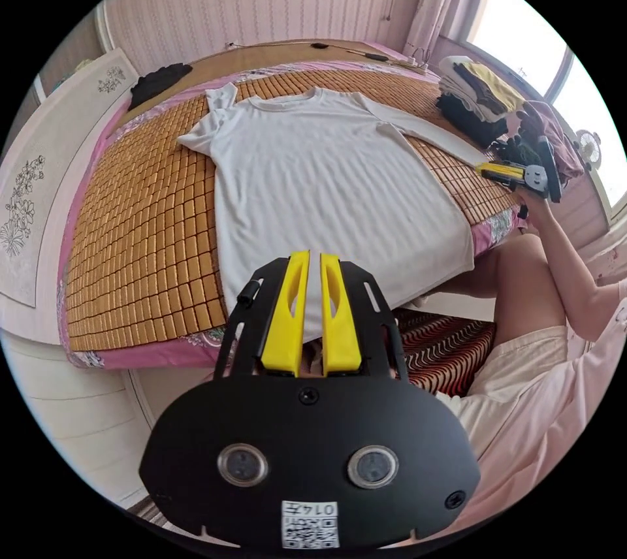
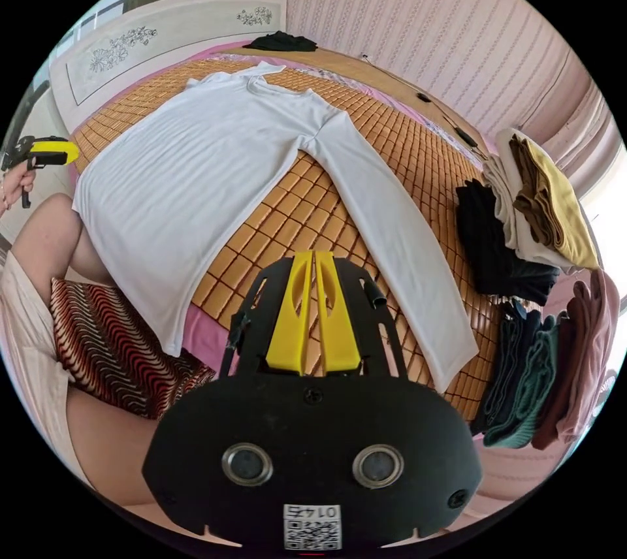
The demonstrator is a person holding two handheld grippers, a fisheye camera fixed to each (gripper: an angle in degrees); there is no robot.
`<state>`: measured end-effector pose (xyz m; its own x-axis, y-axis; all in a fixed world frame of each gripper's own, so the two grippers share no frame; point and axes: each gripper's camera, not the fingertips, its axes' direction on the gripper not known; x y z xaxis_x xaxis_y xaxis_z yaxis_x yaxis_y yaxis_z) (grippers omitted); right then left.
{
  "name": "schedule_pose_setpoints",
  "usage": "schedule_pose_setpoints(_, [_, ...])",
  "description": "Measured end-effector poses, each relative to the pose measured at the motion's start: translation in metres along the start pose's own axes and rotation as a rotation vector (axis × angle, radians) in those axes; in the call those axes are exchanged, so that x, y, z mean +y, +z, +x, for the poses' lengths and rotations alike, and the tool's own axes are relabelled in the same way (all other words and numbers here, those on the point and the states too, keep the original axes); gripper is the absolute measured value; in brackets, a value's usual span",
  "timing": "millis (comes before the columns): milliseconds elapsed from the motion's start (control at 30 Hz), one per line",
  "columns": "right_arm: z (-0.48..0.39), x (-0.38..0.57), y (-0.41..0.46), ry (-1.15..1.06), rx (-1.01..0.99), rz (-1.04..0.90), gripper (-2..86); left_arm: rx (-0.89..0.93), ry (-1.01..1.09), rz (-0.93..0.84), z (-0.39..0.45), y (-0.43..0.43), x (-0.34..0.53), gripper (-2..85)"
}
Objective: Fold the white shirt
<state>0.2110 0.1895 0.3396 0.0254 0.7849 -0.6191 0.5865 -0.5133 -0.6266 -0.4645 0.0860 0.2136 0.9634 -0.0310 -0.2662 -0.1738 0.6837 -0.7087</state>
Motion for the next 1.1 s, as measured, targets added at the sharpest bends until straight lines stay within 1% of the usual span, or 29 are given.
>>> schedule_pose_setpoints(100, [-0.025,-0.019,-0.007,-0.078,0.019,-0.036,-0.8,-0.006,-0.084,0.043,-0.036,-0.013,0.016,2.6])
schedule_pose_setpoints(267, [-0.041,-0.053,-0.022,-0.122,0.013,-0.079,-0.2,-0.003,-0.185,0.107,-0.086,-0.027,0.034,3.4])
schedule_pose_setpoints(367, [-0.041,-0.084,-0.035,-0.125,-0.054,-0.064,1.3,-0.003,-0.235,0.148,-0.117,-0.035,0.038,3.8])
schedule_pose_setpoints(433, [-0.038,-0.117,-0.045,-0.138,-0.149,-0.035,3.5,0.004,-0.272,0.194,-0.143,-0.043,0.039,3.9])
schedule_pose_setpoints(467, [-0.039,-0.127,-0.046,-0.141,-0.165,-0.030,3.8,0.005,-0.279,0.204,-0.150,-0.045,0.039,4.0])
schedule_pose_setpoints(667, [-0.056,-0.251,-0.046,-0.242,-0.270,-0.007,5.1,0.032,-0.287,0.257,-0.211,-0.056,0.037,4.7])
schedule_pose_setpoints(833, [-0.086,-0.393,-0.043,-0.344,-0.334,0.046,5.4,0.029,-0.279,0.298,-0.262,-0.059,0.024,5.0])
schedule_pose_setpoints(1000, [-0.109,-0.521,-0.027,-0.329,-0.412,0.059,5.4,0.074,-0.298,0.326,-0.309,-0.052,-0.014,5.1])
schedule_pose_setpoints(1100, [-0.128,-0.595,-0.007,-0.338,-0.391,0.035,5.6,0.108,-0.296,0.341,-0.332,-0.043,-0.045,5.2])
